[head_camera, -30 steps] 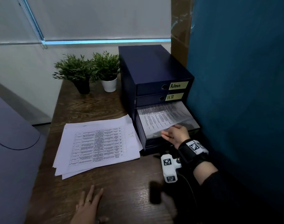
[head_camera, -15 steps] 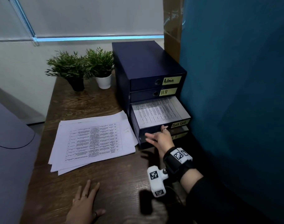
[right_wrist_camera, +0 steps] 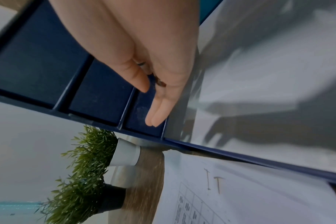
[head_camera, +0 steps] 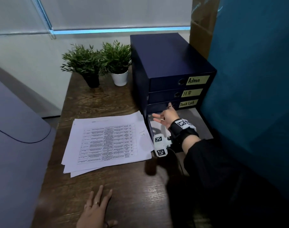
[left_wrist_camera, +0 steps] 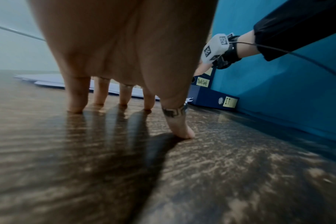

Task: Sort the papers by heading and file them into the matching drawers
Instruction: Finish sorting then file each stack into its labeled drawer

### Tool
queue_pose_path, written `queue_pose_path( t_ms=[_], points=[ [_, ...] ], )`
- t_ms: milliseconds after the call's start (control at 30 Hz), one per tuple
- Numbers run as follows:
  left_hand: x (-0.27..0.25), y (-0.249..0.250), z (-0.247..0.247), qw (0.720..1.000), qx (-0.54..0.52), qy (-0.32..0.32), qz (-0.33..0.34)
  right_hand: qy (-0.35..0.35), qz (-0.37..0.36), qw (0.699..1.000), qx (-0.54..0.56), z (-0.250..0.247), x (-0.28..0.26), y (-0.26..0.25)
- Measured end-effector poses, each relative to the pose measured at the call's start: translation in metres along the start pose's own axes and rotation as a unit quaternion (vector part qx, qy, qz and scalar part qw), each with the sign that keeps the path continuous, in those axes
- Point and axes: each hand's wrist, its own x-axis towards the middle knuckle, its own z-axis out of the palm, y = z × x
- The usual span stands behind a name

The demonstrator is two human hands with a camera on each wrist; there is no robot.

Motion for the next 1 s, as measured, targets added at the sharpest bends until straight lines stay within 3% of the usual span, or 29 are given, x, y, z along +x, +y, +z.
queue_pose_path(
  t_ms=[133,200,267,367,433,500,567,600,667,733,900,1000],
  points=[
    [0.0,-0.003,-0.006,1.0,0.001,-0.007,-0.003,0.019,-0.009,0.995,-0.101,0.006,0.011,0.004],
    [0.005,-0.011,-0.013,0.995,-0.088,0.04,-0.006,0.046,-0.03,0.993,-0.106,0.006,0.009,0.014],
    [0.018,-0.026,-0.026,0.958,-0.25,0.139,-0.037,0.069,-0.064,0.991,-0.093,0.012,0.0,0.032],
    [0.045,-0.053,-0.052,0.878,-0.381,0.267,-0.109,-0.008,-0.087,0.972,-0.217,0.027,-0.018,0.071],
    [0.067,-0.072,-0.071,0.845,-0.404,0.316,-0.148,-0.074,-0.075,0.908,-0.406,0.031,-0.02,0.097],
    [0.09,-0.091,-0.084,0.812,-0.434,0.342,-0.188,-0.094,-0.041,0.805,-0.585,0.028,-0.015,0.118],
    [0.114,-0.109,-0.091,0.792,-0.449,0.346,-0.225,-0.096,0.001,0.72,-0.687,0.026,-0.013,0.133],
    [0.124,-0.114,-0.095,0.79,-0.456,0.335,-0.236,-0.105,0.009,0.692,-0.715,0.025,-0.014,0.139],
    [0.14,-0.116,-0.098,0.791,-0.471,0.31,-0.239,-0.118,0.0,0.664,-0.738,0.023,-0.016,0.148],
    [0.149,-0.114,-0.101,0.793,-0.482,0.293,-0.232,-0.12,-0.014,0.659,-0.742,0.02,-0.015,0.152],
    [0.156,-0.117,-0.121,0.869,-0.421,0.193,-0.174,-0.123,-0.029,0.663,-0.738,0.015,-0.013,0.153],
    [0.151,-0.118,-0.125,0.852,-0.48,0.161,-0.132,-0.124,-0.044,0.663,-0.737,0.011,-0.014,0.154]
  ],
)
